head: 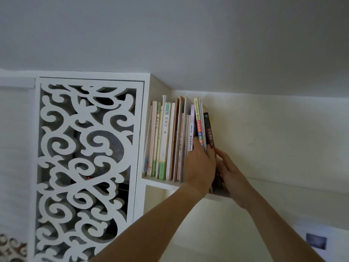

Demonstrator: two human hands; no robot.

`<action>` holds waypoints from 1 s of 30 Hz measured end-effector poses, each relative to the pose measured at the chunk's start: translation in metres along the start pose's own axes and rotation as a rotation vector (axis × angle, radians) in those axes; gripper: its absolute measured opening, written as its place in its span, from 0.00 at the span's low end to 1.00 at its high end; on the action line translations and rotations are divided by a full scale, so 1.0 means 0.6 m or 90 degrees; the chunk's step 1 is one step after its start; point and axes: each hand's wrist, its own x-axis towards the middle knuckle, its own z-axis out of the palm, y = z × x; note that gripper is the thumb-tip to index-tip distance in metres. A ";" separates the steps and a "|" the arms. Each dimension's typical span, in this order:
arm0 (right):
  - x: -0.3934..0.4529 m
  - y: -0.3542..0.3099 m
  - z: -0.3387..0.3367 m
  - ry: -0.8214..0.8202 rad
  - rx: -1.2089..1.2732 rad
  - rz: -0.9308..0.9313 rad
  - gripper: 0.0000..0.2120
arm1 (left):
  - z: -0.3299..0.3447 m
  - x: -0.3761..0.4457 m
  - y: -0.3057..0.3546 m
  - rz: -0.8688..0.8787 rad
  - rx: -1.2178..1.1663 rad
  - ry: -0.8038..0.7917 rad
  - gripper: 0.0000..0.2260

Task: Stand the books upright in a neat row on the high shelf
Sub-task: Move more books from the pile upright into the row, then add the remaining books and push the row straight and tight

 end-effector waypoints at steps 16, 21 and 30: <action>0.020 0.027 0.010 0.132 -0.193 -0.086 0.18 | -0.080 -0.032 0.021 0.097 0.096 0.014 0.37; 0.046 0.056 0.026 0.237 -0.401 -0.123 0.19 | -0.113 -0.037 -0.005 0.121 0.032 0.017 0.35; 0.053 0.047 0.091 0.380 -0.392 -0.089 0.24 | -0.202 -0.083 -0.006 0.157 0.004 0.048 0.30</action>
